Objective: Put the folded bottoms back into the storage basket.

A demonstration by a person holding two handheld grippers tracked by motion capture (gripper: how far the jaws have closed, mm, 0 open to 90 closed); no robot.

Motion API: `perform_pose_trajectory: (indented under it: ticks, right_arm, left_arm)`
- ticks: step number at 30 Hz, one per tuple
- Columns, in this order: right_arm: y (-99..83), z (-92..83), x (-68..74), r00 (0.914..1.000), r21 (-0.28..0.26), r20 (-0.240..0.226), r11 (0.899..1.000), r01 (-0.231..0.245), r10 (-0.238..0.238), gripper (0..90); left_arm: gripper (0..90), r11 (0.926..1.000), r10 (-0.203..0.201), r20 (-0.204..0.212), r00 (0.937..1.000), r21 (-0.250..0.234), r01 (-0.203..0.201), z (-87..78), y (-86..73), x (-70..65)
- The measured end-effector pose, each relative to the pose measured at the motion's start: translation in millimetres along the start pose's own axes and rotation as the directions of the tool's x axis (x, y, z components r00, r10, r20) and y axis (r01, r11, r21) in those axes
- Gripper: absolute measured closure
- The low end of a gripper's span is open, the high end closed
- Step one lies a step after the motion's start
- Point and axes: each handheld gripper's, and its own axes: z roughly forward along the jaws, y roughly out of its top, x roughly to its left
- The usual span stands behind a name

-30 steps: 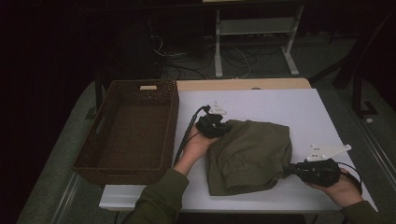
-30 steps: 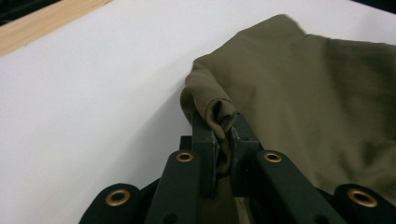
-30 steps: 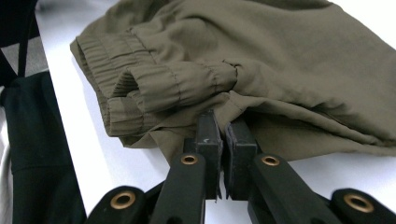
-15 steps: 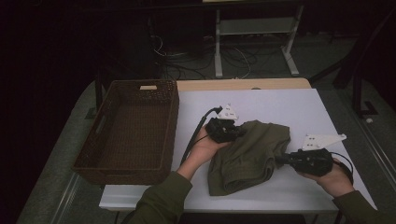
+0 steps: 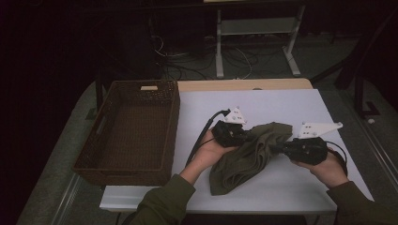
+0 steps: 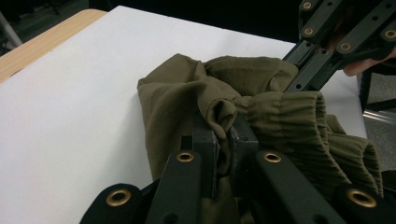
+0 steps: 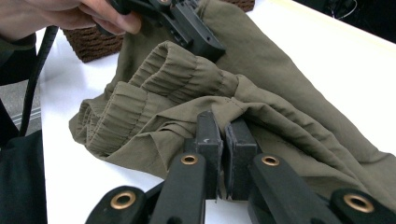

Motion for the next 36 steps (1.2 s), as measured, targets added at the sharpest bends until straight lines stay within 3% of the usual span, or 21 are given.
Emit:
perform_pose_trajectory:
  ticks: [6,17,36]
  right_arm:
    - [7.9,1.4,-2.3,0.9999,-0.019,-0.011,1.000,0.006,-0.006,85.6]
    - [35.8,8.2,-11.2,0.9990,-0.064,-0.029,0.997,0.031,-0.033,85.6]
    - [92.4,6.5,-22.4,0.9973,-0.122,-0.045,0.991,0.052,-0.058,85.7]
  left_arm:
    - [83.7,0.9998,-0.018,-0.020,0.9996,0.006,0.018,-7.6,0.8,5.2]
    - [83.9,0.9948,-0.102,-0.072,0.9922,-0.009,0.101,-34.0,14.6,28.9]
    - [83.9,0.9892,-0.146,-0.118,0.9821,-0.004,0.147,-74.7,50.8,52.5]
